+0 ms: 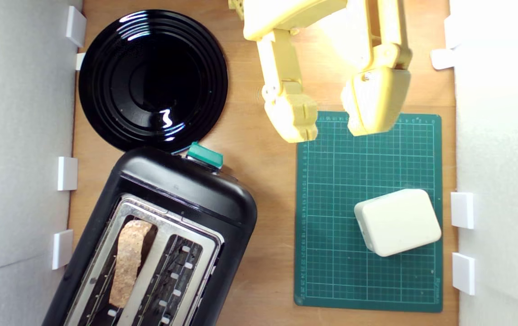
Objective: Pick bread and place in toaster
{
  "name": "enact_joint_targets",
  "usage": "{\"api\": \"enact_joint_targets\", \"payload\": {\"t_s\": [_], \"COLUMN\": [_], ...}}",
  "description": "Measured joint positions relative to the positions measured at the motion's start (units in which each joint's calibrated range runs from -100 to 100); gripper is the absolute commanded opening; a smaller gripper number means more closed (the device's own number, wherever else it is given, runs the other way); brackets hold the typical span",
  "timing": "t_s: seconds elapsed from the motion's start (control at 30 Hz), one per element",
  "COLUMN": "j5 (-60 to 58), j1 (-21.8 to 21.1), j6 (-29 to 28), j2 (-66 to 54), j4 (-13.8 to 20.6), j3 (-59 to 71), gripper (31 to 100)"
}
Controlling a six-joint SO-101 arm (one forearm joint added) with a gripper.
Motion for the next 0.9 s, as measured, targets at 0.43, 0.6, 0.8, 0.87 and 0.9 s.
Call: {"api": "enact_joint_targets", "payload": {"t_s": [0.43, 0.6, 0.8, 0.87, 0.9], "j5": [0.0, 0.1, 0.0, 0.0, 0.0], "j1": [-5.4, -5.4, -5.5, -5.5, -5.5], "j6": [1.1, 3.5, 5.7, 5.8, 5.8], "j2": [-22.6, -31.8, -42.9, -45.4, -47.0], "j4": [-0.6, -0.5, -0.5, -0.5, -0.5], "j3": [46.4, 60.8, 76.4, 79.6, 81.7], "gripper": [63.6, 57.6, 51.5, 49.8, 48.4]}}
